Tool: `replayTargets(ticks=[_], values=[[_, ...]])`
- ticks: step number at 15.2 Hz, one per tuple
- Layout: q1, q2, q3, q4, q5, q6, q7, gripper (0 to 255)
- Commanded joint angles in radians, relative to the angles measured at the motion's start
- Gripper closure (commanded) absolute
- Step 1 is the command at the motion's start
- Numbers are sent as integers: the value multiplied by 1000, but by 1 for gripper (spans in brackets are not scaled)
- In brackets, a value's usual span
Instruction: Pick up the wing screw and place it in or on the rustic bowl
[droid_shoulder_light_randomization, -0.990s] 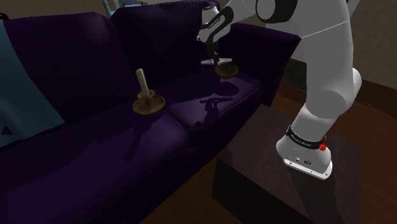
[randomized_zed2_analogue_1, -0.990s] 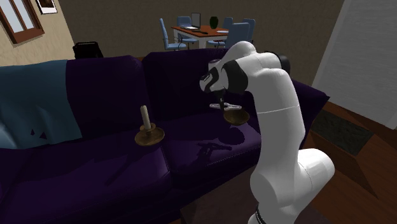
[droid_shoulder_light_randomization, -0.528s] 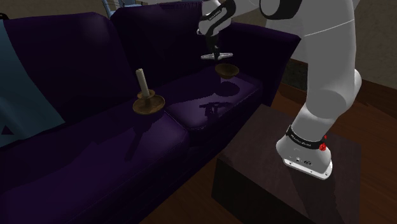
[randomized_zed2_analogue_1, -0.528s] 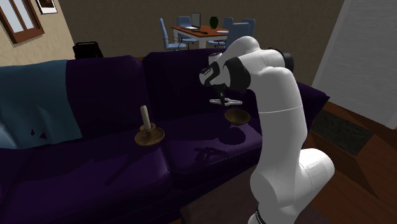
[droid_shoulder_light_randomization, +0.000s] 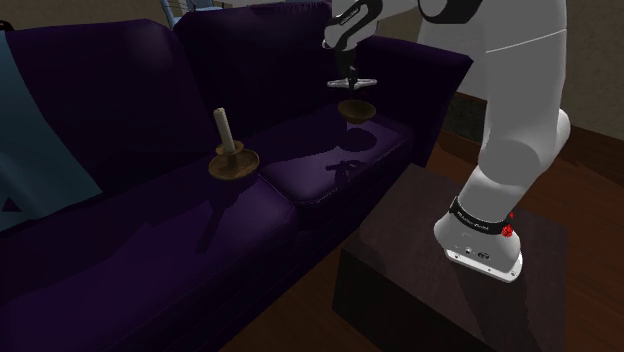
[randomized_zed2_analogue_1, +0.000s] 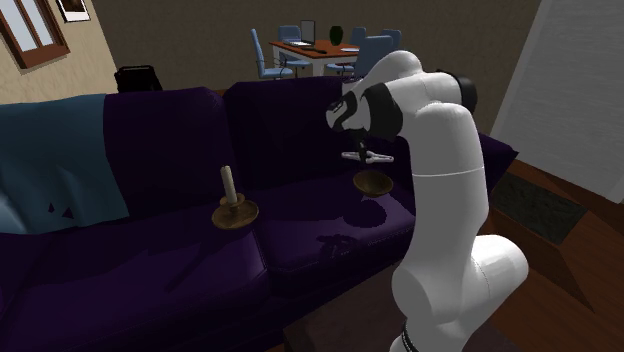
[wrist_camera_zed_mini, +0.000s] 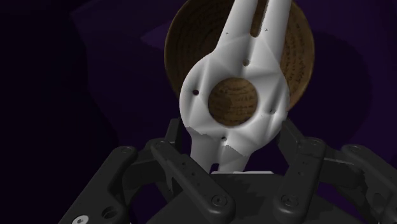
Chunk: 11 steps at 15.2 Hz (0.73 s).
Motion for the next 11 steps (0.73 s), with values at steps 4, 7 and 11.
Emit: replayTargets(ticks=[4, 7, 11], values=[[-19, -3, -5, -43, 2, 45, -22, 255], [-21, 17, -3, -55, 4, 77, -18, 255], [-24, 46, -1, -69, 7, 117, -12, 255]])
